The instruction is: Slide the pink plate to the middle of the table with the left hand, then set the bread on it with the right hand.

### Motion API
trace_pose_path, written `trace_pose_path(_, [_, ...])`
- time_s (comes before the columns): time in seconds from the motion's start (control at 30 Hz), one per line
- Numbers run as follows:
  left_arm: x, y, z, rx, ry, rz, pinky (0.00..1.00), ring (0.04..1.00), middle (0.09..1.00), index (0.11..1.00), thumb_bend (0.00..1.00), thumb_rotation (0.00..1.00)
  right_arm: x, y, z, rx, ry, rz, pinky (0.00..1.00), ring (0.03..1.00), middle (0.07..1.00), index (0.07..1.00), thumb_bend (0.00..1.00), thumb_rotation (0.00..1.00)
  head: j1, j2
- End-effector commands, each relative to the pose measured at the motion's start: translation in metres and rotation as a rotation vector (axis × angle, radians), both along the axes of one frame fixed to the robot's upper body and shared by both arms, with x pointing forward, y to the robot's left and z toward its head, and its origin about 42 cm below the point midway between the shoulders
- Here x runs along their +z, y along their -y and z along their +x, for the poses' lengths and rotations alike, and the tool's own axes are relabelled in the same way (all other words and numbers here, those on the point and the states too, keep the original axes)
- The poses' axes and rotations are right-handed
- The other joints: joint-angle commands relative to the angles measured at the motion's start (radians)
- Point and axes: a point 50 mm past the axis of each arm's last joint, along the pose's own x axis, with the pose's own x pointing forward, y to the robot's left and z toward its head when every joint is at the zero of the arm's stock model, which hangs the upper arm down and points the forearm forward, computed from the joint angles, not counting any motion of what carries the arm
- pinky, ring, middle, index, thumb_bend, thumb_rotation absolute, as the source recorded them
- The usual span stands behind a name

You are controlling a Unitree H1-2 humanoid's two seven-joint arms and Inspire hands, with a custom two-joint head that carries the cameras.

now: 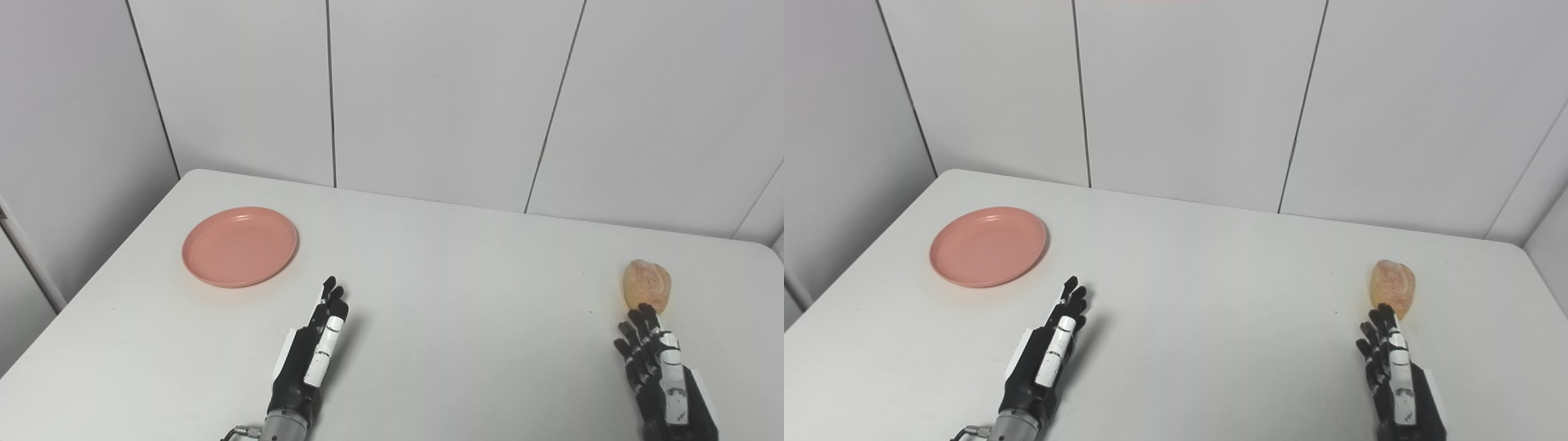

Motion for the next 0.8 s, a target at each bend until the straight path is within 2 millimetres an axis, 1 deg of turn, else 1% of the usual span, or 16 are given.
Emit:
trace_pose_path(0.0, [-0.007, -0.002, -0.011, 0.011, -0.008, -0.008, 1.0, 1.0, 1.0, 1.0, 0.66, 0.92, -0.012, 0.003, -0.005, -0.004, -0.002, 0.0, 1.0, 0.987, 0.994, 0.984, 0.7, 0.95, -0.001, 0.001])
trace_pose_path(0.03, [-0.007, -0.002, -0.011, 0.012, -0.007, -0.01, 1.0, 1.0, 1.0, 1.0, 0.66, 0.91, -0.013, 0.003, -0.005, -0.003, -0.002, 0.003, 1.0, 0.986, 0.992, 0.981, 0.7, 0.94, 0.0, -0.006])
trace_pose_path(0.2, [-0.009, -0.003, -0.014, 0.018, -0.011, -0.017, 1.0, 1.0, 1.0, 1.0, 0.65, 0.92, -0.015, 0.001, -0.007, -0.001, 0.001, 0.007, 1.0, 0.987, 0.992, 0.981, 0.69, 0.94, -0.016, -0.016])
trace_pose_path(0.27, [-0.006, -0.004, -0.014, 0.014, -0.001, -0.039, 1.0, 1.0, 1.0, 1.0, 0.65, 0.91, -0.016, 0.001, -0.008, -0.007, 0.0, 0.01, 1.0, 0.985, 0.989, 0.974, 0.68, 0.93, -0.026, -0.019])
trace_pose_path(0.37, [-0.001, -0.005, -0.012, 0.015, 0.017, -0.067, 1.0, 1.0, 1.0, 1.0, 0.68, 0.9, -0.017, 0.001, -0.009, -0.013, -0.006, 0.002, 1.0, 0.979, 0.981, 0.964, 0.68, 0.92, -0.027, -0.019])
trace_pose_path(0.4, [0.004, -0.006, -0.01, 0.023, 0.032, -0.085, 1.0, 1.0, 1.0, 1.0, 0.68, 0.89, -0.017, 0.0, -0.01, -0.012, -0.006, 0.0, 1.0, 0.978, 0.98, 0.963, 0.68, 0.92, -0.025, -0.021])
trace_pose_path(0.43, [0.008, -0.006, -0.008, 0.028, 0.042, -0.098, 1.0, 1.0, 1.0, 1.0, 0.72, 0.88, -0.017, -0.001, -0.01, -0.011, -0.006, -0.001, 1.0, 0.976, 0.978, 0.962, 0.68, 0.92, -0.025, -0.021])
trace_pose_path(0.5, [0.017, -0.007, -0.004, 0.036, 0.074, -0.117, 1.0, 1.0, 0.998, 1.0, 0.75, 0.87, -0.017, -0.001, -0.01, -0.007, -0.006, -0.004, 1.0, 0.973, 0.978, 0.964, 0.68, 0.92, -0.025, -0.023])
trace_pose_path(0.6, [0.032, -0.007, 0.004, 0.031, 0.131, -0.113, 1.0, 0.997, 0.997, 1.0, 0.77, 0.88, -0.017, -0.002, -0.011, -0.008, -0.006, -0.002, 1.0, 0.972, 0.981, 0.97, 0.69, 0.89, -0.025, -0.025])
trace_pose_path(0.67, [0.044, -0.009, 0.013, 0.029, 0.176, -0.107, 1.0, 0.996, 0.992, 1.0, 0.76, 0.89, -0.018, -0.002, -0.011, -0.013, -0.01, 0.006, 1.0, 0.974, 0.98, 0.972, 0.7, 0.88, -0.021, -0.026])
trace_pose_path(0.77, [0.057, -0.014, 0.024, 0.03, 0.216, -0.105, 1.0, 0.988, 0.986, 0.996, 0.74, 0.91, -0.018, -0.003, -0.011, -0.016, -0.013, 0.012, 1.0, 0.972, 0.977, 0.972, 0.69, 0.86, -0.021, -0.024])
